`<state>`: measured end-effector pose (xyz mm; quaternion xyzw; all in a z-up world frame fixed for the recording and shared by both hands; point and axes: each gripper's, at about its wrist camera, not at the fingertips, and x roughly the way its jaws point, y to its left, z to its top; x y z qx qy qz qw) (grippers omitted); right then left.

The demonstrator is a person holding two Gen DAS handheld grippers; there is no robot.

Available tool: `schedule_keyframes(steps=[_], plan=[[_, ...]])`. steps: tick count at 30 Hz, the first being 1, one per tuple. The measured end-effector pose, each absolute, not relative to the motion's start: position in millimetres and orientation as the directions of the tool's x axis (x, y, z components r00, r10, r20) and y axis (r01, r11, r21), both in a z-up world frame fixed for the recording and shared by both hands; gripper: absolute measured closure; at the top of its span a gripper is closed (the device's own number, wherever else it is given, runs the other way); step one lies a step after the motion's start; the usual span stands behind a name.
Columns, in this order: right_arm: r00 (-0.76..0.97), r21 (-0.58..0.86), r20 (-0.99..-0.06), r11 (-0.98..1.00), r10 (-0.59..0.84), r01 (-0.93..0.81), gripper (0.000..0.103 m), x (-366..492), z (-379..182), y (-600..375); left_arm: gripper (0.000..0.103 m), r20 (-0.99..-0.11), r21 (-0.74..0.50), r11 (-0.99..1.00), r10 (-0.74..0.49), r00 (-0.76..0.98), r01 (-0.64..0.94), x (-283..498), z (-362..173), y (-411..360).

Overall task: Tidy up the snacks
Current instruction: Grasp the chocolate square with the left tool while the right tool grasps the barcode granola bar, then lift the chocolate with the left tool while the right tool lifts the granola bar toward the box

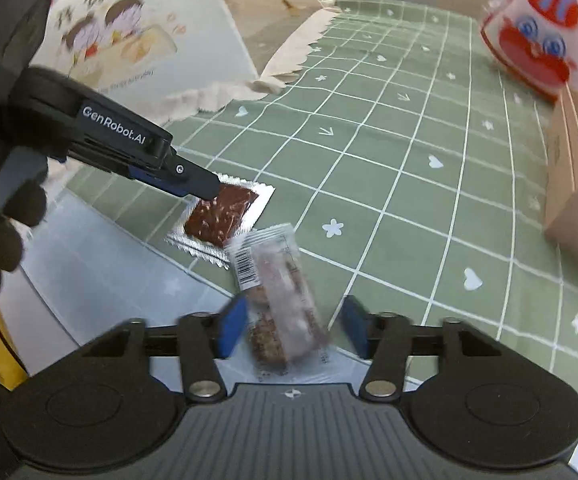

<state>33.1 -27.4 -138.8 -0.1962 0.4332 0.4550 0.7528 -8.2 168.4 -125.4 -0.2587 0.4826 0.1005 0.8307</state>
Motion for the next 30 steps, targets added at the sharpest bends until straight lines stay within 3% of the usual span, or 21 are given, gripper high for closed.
schedule_keyframes(steps=[10,15,20,24,30], plan=[[0.344,0.080,-0.840,0.722,0.420,-0.687,0.063,61,-141,-93,0.066,-0.847,-0.211,0.941,-0.040,0.530,-0.266,13,-128,126],[0.396,0.067,-0.827,0.770,0.399,-0.635,0.047,61,-148,-104,0.062,-0.847,-0.120,0.984,-0.034,0.530,-0.130,24,-128,93],[0.420,0.034,-0.822,0.770,0.384,-0.637,0.042,56,-151,-103,0.060,-0.844,-0.092,0.995,-0.066,0.532,-0.023,24,-130,71],[0.446,0.021,-0.814,0.787,0.372,-0.617,0.033,55,-153,-105,0.060,-0.847,-0.096,0.995,-0.067,0.528,-0.028,26,-130,68],[0.458,0.021,-0.809,0.796,0.369,-0.605,0.027,55,-154,-106,0.060,-0.848,-0.087,0.996,-0.066,0.527,-0.015,26,-130,67]])
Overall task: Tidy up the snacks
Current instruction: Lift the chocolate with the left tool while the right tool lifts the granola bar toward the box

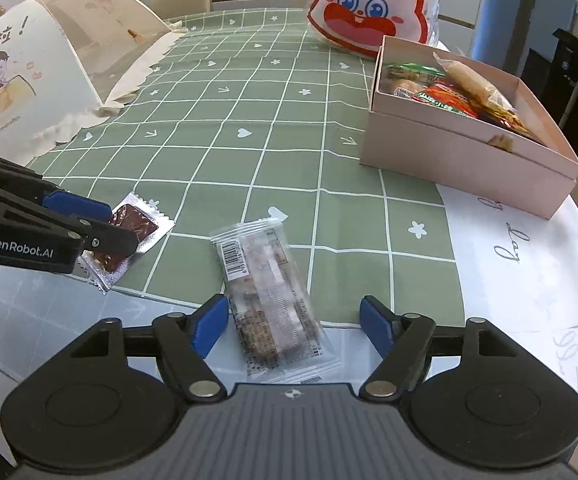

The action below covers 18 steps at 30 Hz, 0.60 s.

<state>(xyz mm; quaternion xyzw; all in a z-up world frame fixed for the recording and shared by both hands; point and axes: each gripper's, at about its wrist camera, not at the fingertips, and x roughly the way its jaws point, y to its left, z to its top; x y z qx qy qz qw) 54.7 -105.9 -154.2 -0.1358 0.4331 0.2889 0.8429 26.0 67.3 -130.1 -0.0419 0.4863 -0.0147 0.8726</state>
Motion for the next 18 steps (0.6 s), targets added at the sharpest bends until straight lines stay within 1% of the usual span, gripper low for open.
schedule_keyframes(steps=[4,6,15,18], plan=[[0.460,0.021,-0.807,0.797,0.370,-0.604,0.025,54.6,-154.8,-105.7,0.060,-0.846,-0.087,0.996,-0.068,0.529,-0.010,25.6,-130.0,67.4],[0.463,0.021,-0.805,0.798,0.370,-0.602,0.022,54.5,-155.5,-105.7,0.060,-0.846,-0.085,0.996,-0.068,0.529,-0.007,25.4,-130.1,67.6],[0.470,0.021,-0.800,0.802,0.372,-0.597,0.019,54.0,-156.8,-106.3,0.059,-0.847,-0.093,0.996,-0.076,0.527,-0.007,25.7,-130.4,68.6],[0.472,0.021,-0.799,0.802,0.373,-0.597,0.018,53.8,-157.5,-106.6,0.051,-0.838,-0.144,0.989,-0.125,0.531,0.006,24.9,-130.8,72.7]])
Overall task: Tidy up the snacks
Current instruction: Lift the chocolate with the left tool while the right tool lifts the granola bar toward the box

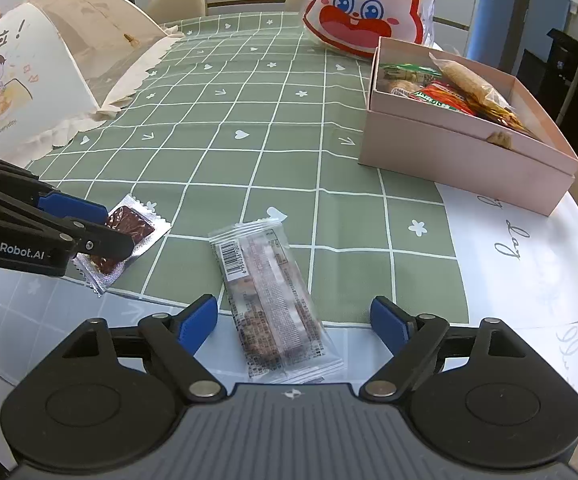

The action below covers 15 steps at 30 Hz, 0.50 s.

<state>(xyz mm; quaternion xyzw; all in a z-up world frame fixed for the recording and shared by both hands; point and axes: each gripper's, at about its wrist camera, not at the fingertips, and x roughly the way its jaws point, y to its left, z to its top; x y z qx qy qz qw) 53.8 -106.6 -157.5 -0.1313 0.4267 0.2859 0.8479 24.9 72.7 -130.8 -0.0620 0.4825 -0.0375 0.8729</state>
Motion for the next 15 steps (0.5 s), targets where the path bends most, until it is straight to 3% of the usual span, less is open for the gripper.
schedule_keyframes(steps=[6,13,15], plan=[[0.475,0.022,-0.796,0.803,0.374,-0.596,0.015,54,-159,-107,0.051,-0.821,-0.206,0.979,-0.173,0.544,0.001,24,-132,78],[0.480,0.023,-0.791,0.804,0.378,-0.595,0.013,53,-160,-107,0.051,-0.837,-0.085,0.994,-0.106,0.537,0.064,22,-132,62],[0.475,0.027,-0.794,0.802,0.380,-0.596,0.007,53,-161,-107,0.050,-0.851,-0.031,0.997,-0.063,0.521,0.071,22,-132,59]])
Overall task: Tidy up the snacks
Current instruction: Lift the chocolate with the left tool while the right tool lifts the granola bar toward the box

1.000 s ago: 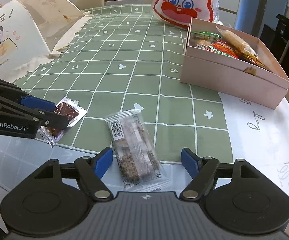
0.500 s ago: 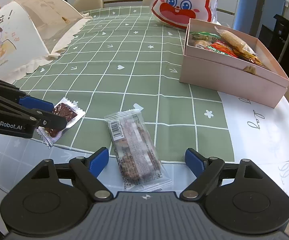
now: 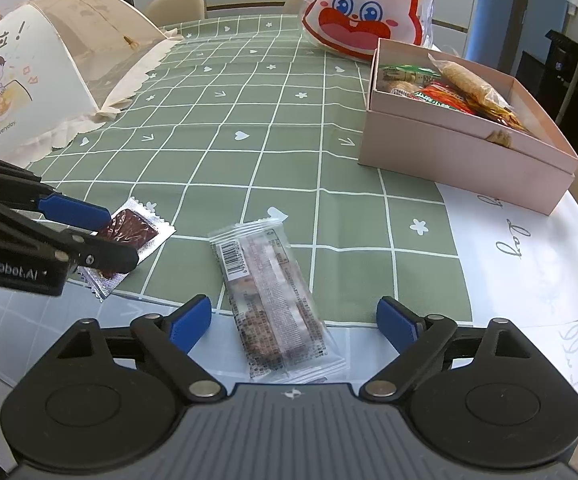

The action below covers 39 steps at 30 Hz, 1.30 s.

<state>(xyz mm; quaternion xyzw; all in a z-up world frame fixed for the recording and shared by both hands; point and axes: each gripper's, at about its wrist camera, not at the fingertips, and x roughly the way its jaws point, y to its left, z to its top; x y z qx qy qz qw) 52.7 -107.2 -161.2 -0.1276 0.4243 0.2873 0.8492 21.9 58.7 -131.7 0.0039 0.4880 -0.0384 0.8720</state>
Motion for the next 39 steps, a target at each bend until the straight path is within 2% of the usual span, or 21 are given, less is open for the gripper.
schedule_keyframes(steps=[2,10,12,14,17,19,20,23,29,31,32,33,39], plan=[[0.467,0.028,-0.801,0.802,0.375,-0.596,0.000,51,-163,-106,0.047,-0.857,-0.019,0.998,-0.049,0.513,0.064,22,-132,61],[0.423,0.036,-0.827,0.787,0.370,-0.616,0.001,54,-161,-106,0.049,-0.857,-0.059,0.998,-0.055,0.512,0.009,26,-131,64],[0.434,0.031,-0.819,0.784,0.376,-0.620,0.015,54,-158,-107,0.049,-0.854,-0.044,0.999,-0.045,0.519,0.013,22,-132,61],[0.433,0.020,-0.819,0.774,0.376,-0.633,0.020,52,-156,-105,0.049,-0.852,-0.018,0.999,-0.031,0.522,0.029,19,-132,57],[0.407,0.047,-0.822,0.759,0.399,-0.649,0.033,46,-152,-102,0.049,-0.856,-0.020,0.999,-0.030,0.517,0.026,18,-132,56],[0.368,0.080,-0.821,0.726,0.437,-0.683,0.043,42,-149,-98,0.049,-0.862,-0.030,0.999,-0.038,0.506,0.024,18,-131,57],[0.359,0.082,-0.820,0.712,0.446,-0.697,0.052,41,-148,-94,0.049,-0.864,-0.035,0.999,-0.043,0.501,0.024,18,-130,58],[0.409,0.017,-0.815,0.722,0.411,-0.692,0.053,40,-150,-84,0.049,-0.866,-0.040,0.999,-0.049,0.497,0.028,17,-130,59],[0.427,0.026,-0.809,0.750,0.405,-0.661,0.052,52,-152,-79,0.049,-0.869,-0.033,0.999,-0.037,0.494,0.016,18,-130,57],[0.426,0.024,-0.807,0.743,0.409,-0.669,0.056,54,-152,-80,0.049,-0.868,-0.028,0.999,-0.035,0.495,0.022,17,-131,57],[0.424,0.021,-0.807,0.738,0.410,-0.674,0.064,55,-151,-80,0.049,-0.868,-0.028,0.999,-0.036,0.496,0.024,17,-131,57],[0.419,0.020,-0.810,0.734,0.410,-0.679,0.066,56,-150,-80,0.049,-0.867,-0.029,0.999,-0.037,0.497,0.025,17,-131,58],[0.441,0.040,-0.782,0.742,0.440,-0.669,0.068,61,-129,-94,0.049,-0.851,-0.019,0.999,-0.032,0.524,0.029,12,-132,57]])
